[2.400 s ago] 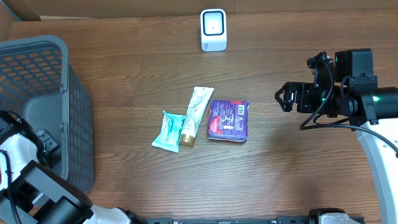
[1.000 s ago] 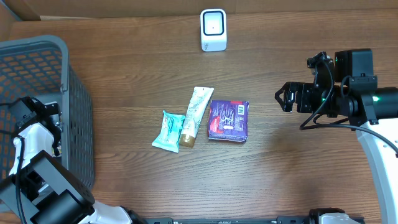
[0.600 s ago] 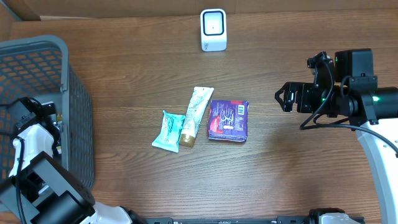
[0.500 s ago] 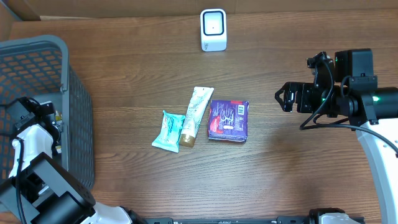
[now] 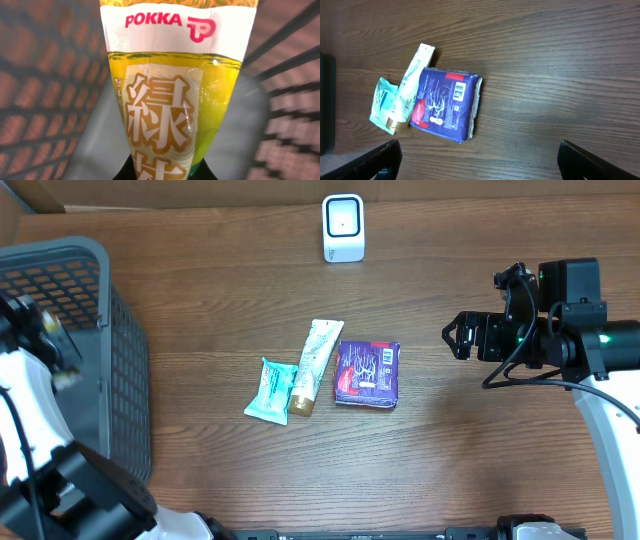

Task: Scan the item barcode
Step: 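Lift the tea carton out and set it left of the mint wrapper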

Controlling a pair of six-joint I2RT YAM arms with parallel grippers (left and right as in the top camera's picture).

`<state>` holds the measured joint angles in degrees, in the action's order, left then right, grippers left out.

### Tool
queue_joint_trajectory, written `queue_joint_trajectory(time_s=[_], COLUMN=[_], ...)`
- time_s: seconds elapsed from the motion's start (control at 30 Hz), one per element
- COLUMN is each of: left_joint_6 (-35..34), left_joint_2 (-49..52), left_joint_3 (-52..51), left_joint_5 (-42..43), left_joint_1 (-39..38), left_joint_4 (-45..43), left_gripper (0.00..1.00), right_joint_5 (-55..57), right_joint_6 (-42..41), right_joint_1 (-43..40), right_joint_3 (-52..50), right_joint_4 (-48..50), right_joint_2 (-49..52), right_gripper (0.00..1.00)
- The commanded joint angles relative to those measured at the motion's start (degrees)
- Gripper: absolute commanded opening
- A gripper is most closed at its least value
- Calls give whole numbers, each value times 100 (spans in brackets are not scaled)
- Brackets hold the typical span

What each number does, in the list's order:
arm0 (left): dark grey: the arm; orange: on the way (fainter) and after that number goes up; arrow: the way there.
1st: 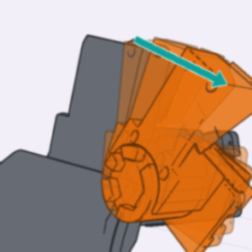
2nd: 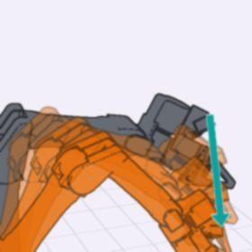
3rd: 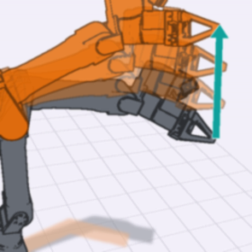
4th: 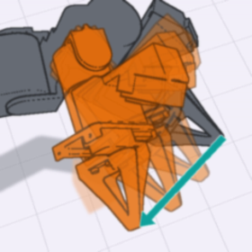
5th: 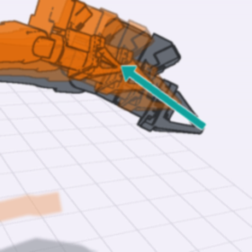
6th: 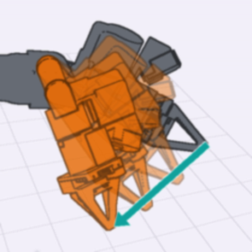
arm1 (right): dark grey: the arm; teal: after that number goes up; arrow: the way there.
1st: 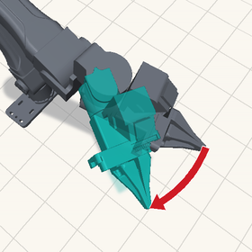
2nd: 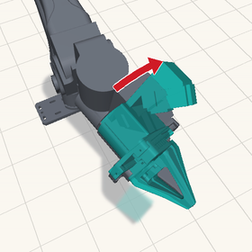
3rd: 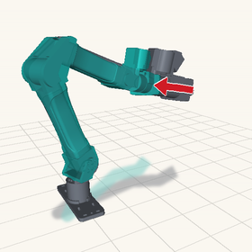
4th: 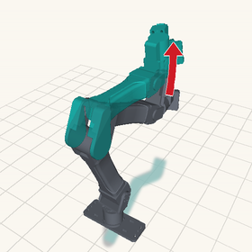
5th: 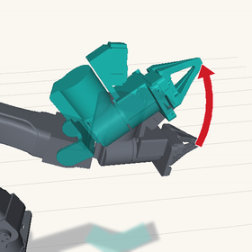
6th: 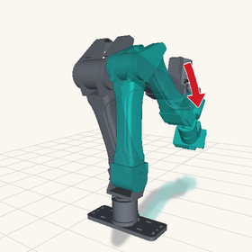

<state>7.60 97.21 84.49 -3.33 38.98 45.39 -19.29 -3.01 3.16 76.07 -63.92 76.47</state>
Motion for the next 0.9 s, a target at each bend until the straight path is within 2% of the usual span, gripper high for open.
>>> queue_joint_trajectory(time_s=[0.0, 0.13, 0.23, 0.4, 0.5, 0.63, 0.87], left_joint_6=[-828, -955, -1012, -1040, -1038, -1119, -1910], left_joint_2=[-686, -944, -1180, -1285, -1104, -608, 758], left_joint_3=[1248, 1871, 1967, 1961, 1947, 1939, 1939], left_joint_5=[1104, 1893, 2393, 2457, 2199, 1429, 407], left_joint_1=[-321, -734, -1250, -2446, -3265, -4229, -5149], left_joint_4=[533, 973, 1137, 1665, 2085, 2632, 3252], left_gripper=[4, 7, 8, 5, 4, 4, 4], right_joint_5=[-33, -31, -31, -33, -33, -33, -31], right_joint_6=[2, 2, 2, 0, 0, 0, 2], right_joint_1=[37, 37, 37, 37, 37, 37, 37], right_joint_3=[114, 114, 114, 114, 114, 114, 114], right_joint_4=[33, 35, 37, 37, 37, 39, 35], right_joint_2=[17, 17, 17, 17, 17, 17, 17], right_gripper=[100, 100, 100, 100, 100, 100, 100])
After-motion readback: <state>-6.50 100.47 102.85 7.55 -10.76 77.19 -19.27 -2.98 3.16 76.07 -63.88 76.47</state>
